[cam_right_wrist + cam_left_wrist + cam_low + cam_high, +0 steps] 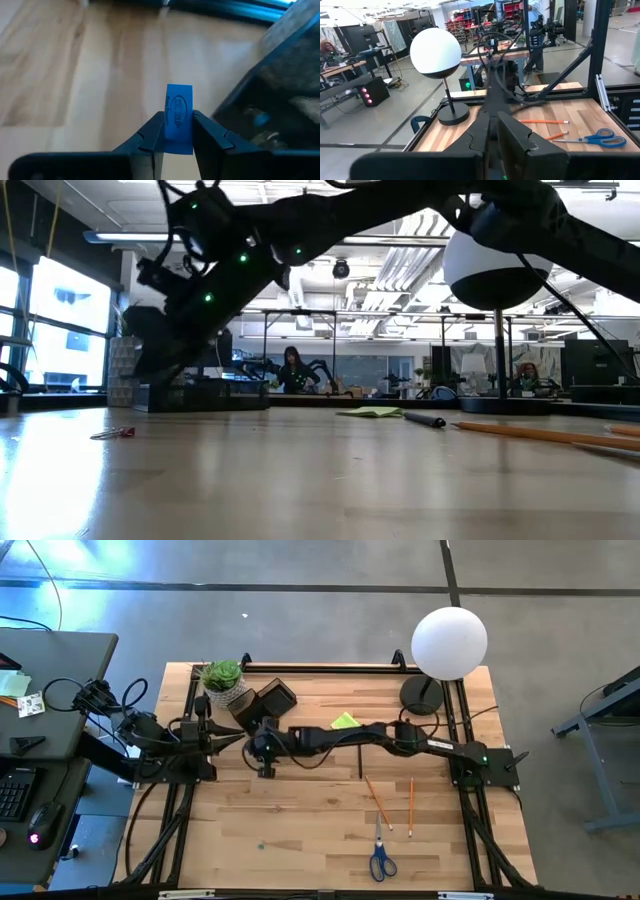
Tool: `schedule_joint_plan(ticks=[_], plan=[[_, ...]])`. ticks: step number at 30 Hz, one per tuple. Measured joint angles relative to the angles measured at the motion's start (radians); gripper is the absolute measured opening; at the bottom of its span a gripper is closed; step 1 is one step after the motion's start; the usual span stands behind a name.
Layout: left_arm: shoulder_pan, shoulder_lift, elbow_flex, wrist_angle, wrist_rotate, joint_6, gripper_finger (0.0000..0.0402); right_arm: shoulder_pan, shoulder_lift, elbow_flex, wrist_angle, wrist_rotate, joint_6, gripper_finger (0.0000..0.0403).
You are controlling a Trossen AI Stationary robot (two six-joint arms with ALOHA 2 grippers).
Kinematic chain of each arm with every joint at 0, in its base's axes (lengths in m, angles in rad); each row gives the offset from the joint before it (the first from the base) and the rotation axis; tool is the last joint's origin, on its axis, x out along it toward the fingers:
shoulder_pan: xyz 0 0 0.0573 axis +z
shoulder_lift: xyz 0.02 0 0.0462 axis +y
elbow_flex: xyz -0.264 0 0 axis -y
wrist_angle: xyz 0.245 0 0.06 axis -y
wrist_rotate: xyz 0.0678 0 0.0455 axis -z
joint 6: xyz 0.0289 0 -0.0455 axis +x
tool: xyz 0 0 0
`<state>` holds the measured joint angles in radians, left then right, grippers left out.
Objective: Pick and place office supplies into organizer
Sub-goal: Put the blue eraser into the desk organizer, then put the pink binder clip into the desk organizer
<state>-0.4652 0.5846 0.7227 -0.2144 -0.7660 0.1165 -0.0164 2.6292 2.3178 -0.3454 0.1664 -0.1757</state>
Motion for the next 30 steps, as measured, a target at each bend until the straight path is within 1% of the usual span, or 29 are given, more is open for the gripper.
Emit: schedule_joint_plan(ticks=[5,12,18,21,24,30], plan=[[0.0,-0.002,0.0,-0.007,0.019,0.001,0.0026,-0.058,-0.021,0.037,-0.102,-0.01,-0.093,0.0069],[0.0,-0.003,0.0,-0.006,0.019,0.002,0.0026,-0.119,-0.021,0.037,-0.093,-0.045,-0.136,0.0073],[0.0,-0.003,0.0,-0.006,0.019,0.002,0.0026,-0.147,-0.021,0.037,-0.086,-0.096,-0.184,0.0076],[0.0,-0.003,0.0,-0.006,0.019,0.006,0.0026,-0.15,-0.021,0.037,-0.086,-0.096,-0.212,0.0089],[0.0,-0.003,0.0,-0.006,0.019,0.008,0.0026,-0.15,-0.021,0.037,-0.083,-0.086,-0.217,0.011],[0.0,-0.003,0.0,-0.006,0.019,0.008,0.0026,-0.147,-0.021,0.037,-0.068,0.026,-0.237,0.0161]])
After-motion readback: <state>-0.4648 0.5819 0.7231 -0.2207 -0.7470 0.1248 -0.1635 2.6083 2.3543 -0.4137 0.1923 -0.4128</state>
